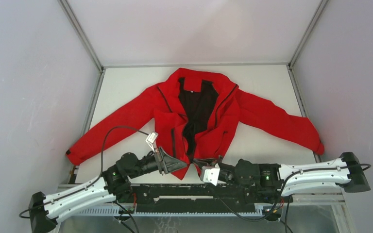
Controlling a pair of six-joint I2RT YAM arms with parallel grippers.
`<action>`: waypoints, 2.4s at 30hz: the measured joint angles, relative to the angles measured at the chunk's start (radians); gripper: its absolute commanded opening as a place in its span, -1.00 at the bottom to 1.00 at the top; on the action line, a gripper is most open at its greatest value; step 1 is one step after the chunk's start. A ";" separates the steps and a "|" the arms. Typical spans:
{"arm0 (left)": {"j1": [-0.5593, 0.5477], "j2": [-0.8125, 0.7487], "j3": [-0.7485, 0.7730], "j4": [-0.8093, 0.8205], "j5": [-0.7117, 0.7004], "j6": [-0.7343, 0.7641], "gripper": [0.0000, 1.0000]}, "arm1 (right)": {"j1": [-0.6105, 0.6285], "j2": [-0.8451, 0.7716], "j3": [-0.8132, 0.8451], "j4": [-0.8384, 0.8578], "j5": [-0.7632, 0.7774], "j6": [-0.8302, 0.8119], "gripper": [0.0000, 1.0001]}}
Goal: Zip up the jacket
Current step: Zip the zipper on the jacket.
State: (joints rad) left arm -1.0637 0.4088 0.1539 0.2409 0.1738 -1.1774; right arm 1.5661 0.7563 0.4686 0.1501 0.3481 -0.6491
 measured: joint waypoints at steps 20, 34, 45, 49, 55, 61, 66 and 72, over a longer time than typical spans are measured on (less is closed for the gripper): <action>0.000 -0.009 0.021 -0.070 0.014 0.100 -1.00 | -0.268 0.092 0.103 -0.101 -0.353 0.117 -1.00; -0.043 0.025 0.021 -0.095 0.013 0.149 -1.00 | -0.402 0.203 0.161 -0.127 -0.628 0.101 -1.00; -0.064 0.041 0.021 -0.126 0.011 0.190 -1.00 | -0.463 0.351 0.222 -0.142 -0.775 0.103 -1.00; -0.069 0.049 0.021 -0.143 -0.006 0.196 -1.00 | -0.463 0.406 0.238 -0.121 -0.747 0.114 -1.00; -0.070 0.047 0.021 -0.161 -0.045 0.203 -1.00 | -0.452 0.424 0.241 -0.087 -0.658 0.129 -1.00; -0.073 0.002 0.021 -0.192 -0.085 0.202 -1.00 | -0.406 0.383 0.234 -0.080 -0.525 0.136 -1.00; -0.080 -0.054 0.036 -0.243 -0.115 0.199 -0.97 | -0.324 0.300 0.180 -0.045 -0.356 0.133 -1.00; -0.090 -0.087 0.049 -0.283 -0.133 0.182 -0.68 | -0.234 0.203 0.112 -0.016 -0.169 0.129 -1.00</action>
State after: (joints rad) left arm -1.1542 0.3214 0.2031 -0.0422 0.0410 -0.9955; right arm 1.3323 0.9588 0.5808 0.1337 0.1795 -0.5205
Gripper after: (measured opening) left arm 0.083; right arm 0.006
